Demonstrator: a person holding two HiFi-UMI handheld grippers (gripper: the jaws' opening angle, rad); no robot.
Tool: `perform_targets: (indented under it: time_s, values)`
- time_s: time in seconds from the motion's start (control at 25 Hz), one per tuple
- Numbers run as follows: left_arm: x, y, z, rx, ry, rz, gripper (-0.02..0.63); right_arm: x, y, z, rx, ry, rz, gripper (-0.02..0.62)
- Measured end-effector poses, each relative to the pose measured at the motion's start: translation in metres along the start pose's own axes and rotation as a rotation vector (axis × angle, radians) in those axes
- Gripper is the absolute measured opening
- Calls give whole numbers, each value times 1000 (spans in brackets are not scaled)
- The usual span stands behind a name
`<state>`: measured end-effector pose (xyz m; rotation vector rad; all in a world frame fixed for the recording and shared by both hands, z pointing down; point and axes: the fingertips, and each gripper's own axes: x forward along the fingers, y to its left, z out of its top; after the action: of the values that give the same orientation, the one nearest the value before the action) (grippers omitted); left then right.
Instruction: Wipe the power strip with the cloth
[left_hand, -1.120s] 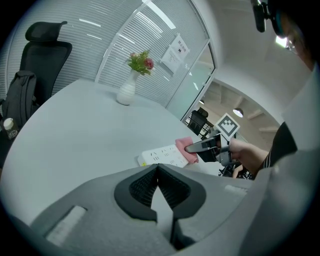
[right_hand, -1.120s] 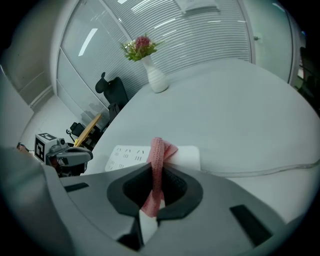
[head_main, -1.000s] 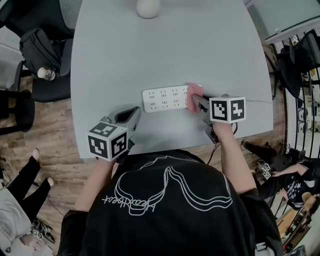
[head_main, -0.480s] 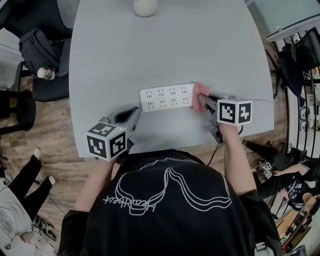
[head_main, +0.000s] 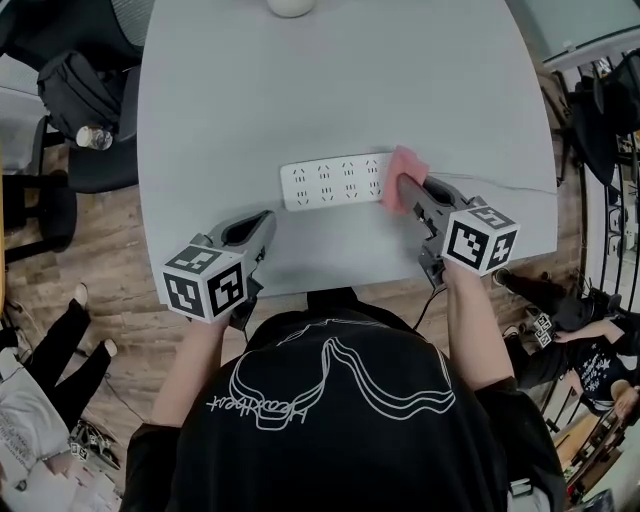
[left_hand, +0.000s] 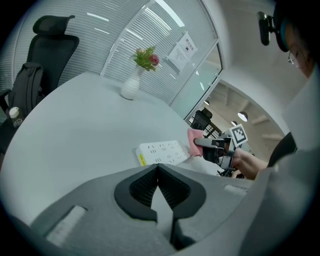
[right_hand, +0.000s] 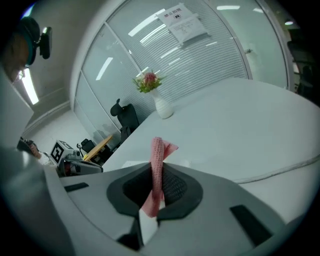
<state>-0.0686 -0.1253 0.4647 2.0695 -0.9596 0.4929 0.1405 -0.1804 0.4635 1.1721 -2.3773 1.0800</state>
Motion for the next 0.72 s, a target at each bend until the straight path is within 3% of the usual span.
perform_targets:
  time_s: [0.2, 0.4, 0.56, 0.72]
  values:
    - [-25, -9, -12, -14, -22, -16, 12, -20, 49, 14, -94, -99, 35, 32]
    - [-66, -32, -28, 29, -69, -25, 12, -61, 107, 19, -212, -231, 47, 32]
    - [-115, -65, -44, 54, -146, -49, 12, -97, 167, -2, -267, -294, 129, 32]
    - [-173, -104, -55, 110, -283, -117, 12, -123, 227, -31, -315, -338, 201, 31]
